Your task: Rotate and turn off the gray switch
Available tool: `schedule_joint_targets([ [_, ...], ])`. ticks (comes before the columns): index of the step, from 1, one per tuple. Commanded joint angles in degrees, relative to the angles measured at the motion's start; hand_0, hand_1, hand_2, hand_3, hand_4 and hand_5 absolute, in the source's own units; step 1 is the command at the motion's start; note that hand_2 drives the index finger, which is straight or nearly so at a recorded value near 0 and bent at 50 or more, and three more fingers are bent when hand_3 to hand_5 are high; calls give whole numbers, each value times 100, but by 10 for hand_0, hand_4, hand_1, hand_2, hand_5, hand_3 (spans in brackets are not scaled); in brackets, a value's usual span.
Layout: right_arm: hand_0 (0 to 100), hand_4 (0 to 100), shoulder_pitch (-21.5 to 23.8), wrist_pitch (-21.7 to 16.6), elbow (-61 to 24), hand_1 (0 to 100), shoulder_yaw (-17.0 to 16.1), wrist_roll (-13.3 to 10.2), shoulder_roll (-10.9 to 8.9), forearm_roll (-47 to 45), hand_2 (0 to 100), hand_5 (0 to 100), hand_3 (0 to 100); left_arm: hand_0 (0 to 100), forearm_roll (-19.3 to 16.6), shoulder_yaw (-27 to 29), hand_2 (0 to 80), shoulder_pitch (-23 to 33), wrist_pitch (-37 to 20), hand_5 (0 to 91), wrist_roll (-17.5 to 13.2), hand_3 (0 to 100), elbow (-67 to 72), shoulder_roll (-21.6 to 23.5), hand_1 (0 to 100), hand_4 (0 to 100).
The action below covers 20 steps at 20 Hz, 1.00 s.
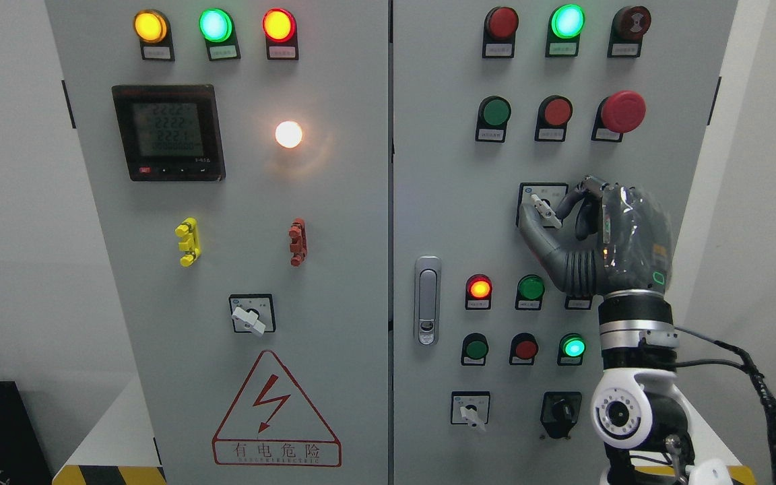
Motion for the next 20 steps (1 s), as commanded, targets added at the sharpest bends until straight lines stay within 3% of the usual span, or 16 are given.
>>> schedule_joint_targets([
  [1, 270, 944, -3, 1, 10, 449, 3, 0, -2, 1, 699, 1000, 994, 120, 114, 44, 0, -53, 10, 0, 6, 0, -141, 5, 389, 0],
  [20, 389, 950, -3, 1, 10, 469, 3, 0, -2, 1, 716, 1000, 1000, 120, 114, 44, 0, -53, 1, 0, 6, 0, -141, 5, 389, 0],
])
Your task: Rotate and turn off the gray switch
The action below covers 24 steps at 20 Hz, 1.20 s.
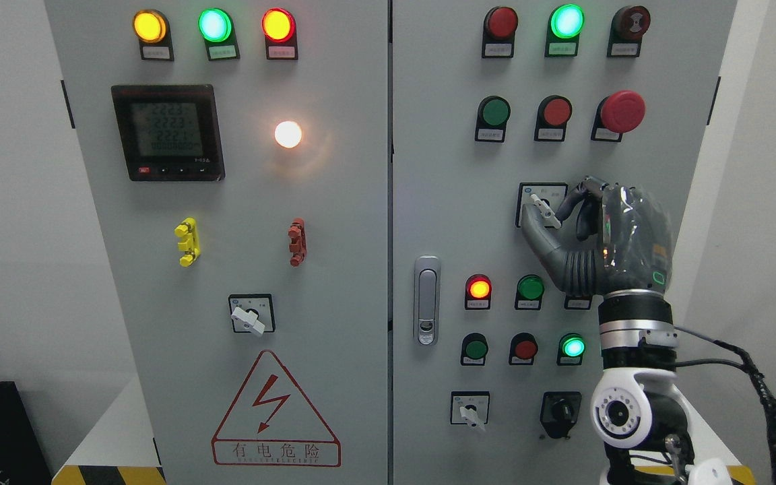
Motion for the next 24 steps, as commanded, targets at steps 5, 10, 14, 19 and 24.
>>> schedule_joint_targets([
  [5, 407, 953, 0, -1, 1, 467, 10, 2, -1, 0, 727, 1000, 1000, 120, 114, 44, 0, -53, -2, 0, 7, 0, -141, 5, 389, 0],
  [10, 419, 960, 0, -10, 1, 465, 10, 2, -1, 0, 735, 1000, 1000, 120, 114, 44, 0, -53, -2, 0, -2, 0, -141, -4, 389, 0],
  [14, 428, 961, 0, -10, 1, 468, 10, 2, -1, -9, 737, 1000, 1000, 120, 114, 44, 0, -53, -2, 0, -2, 0, -141, -4, 389, 0],
  [19, 445, 964, 0, -10, 1, 468, 1, 2, -1, -9, 728, 1000, 1000, 120, 114, 44, 0, -53, -2, 0, -2, 0, -141, 5, 389, 0],
  [24, 463, 967, 0, -10, 1, 467, 10, 2, -1, -9, 726, 1000, 1000, 120, 114, 44, 0, -53, -2, 0, -2, 0, -141, 5, 389, 0],
])
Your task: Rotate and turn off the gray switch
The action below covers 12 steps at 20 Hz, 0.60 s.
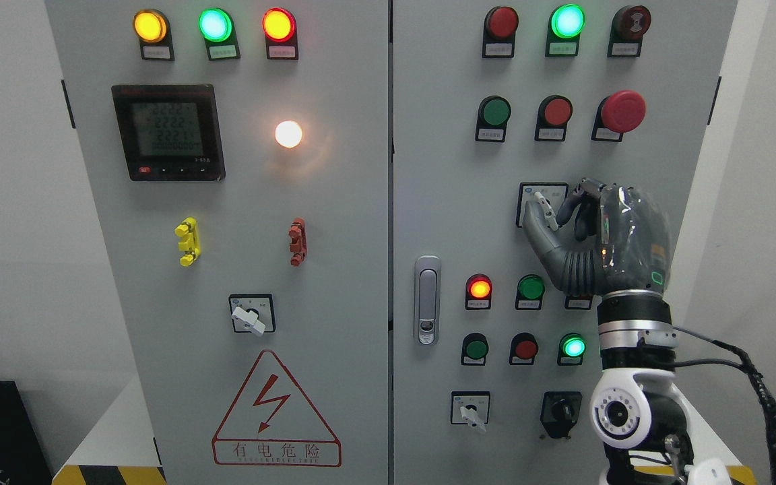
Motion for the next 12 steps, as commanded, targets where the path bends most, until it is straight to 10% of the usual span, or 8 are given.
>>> schedule_joint_targets([
  [1, 465, 967, 0, 2, 0, 467, 1, 17, 7, -1, 726, 1000, 1000, 120, 114, 44, 0, -53, -6, 0, -25, 0, -141, 5, 389, 0],
  [12, 495, 968, 0, 2, 0, 466, 1, 17, 7, -1, 726, 1000, 1000, 120, 114, 44, 0, -53, -6, 0, -25, 0, -141, -4, 389, 0],
])
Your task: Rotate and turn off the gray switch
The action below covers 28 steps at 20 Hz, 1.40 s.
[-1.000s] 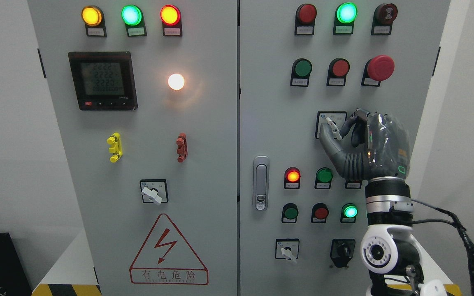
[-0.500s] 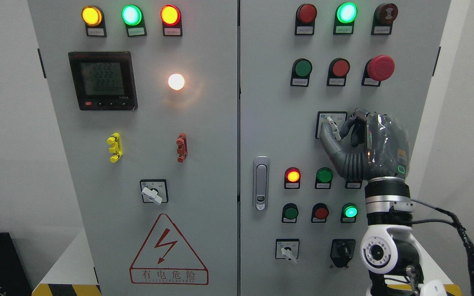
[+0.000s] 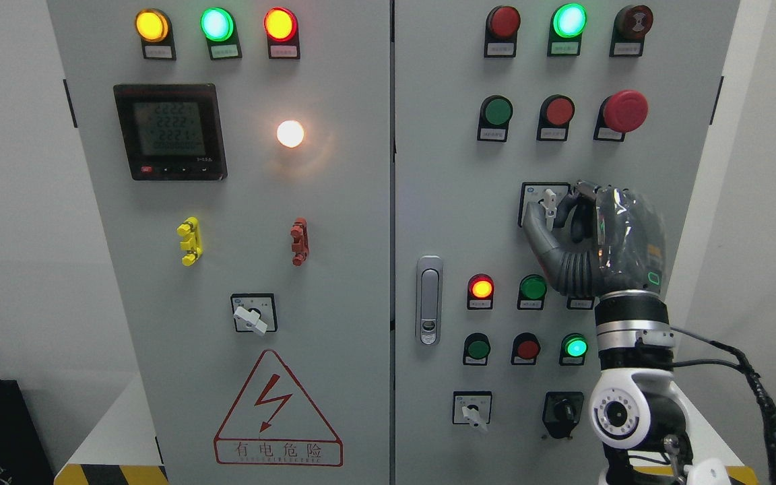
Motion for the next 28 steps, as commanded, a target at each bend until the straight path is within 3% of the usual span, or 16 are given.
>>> schedule_joint_targets([
  [1, 501, 968, -2, 12, -3, 464, -3, -46, 2, 1, 726, 1000, 1000, 120, 114, 44, 0, -53, -29, 0, -4, 0, -141, 3, 389, 0],
  [16, 547, 972, -2, 12, -3, 416, -3, -55, 2, 1, 740, 1000, 1000, 120, 114, 44, 0, -53, -29, 0, -4, 0, -141, 3, 389, 0],
  [28, 434, 973, 15, -14, -38, 397, -20, -63, -25, 1, 731, 1000, 1000, 120, 114, 44, 0, -53, -29, 0, -4, 0, -141, 3, 389, 0],
])
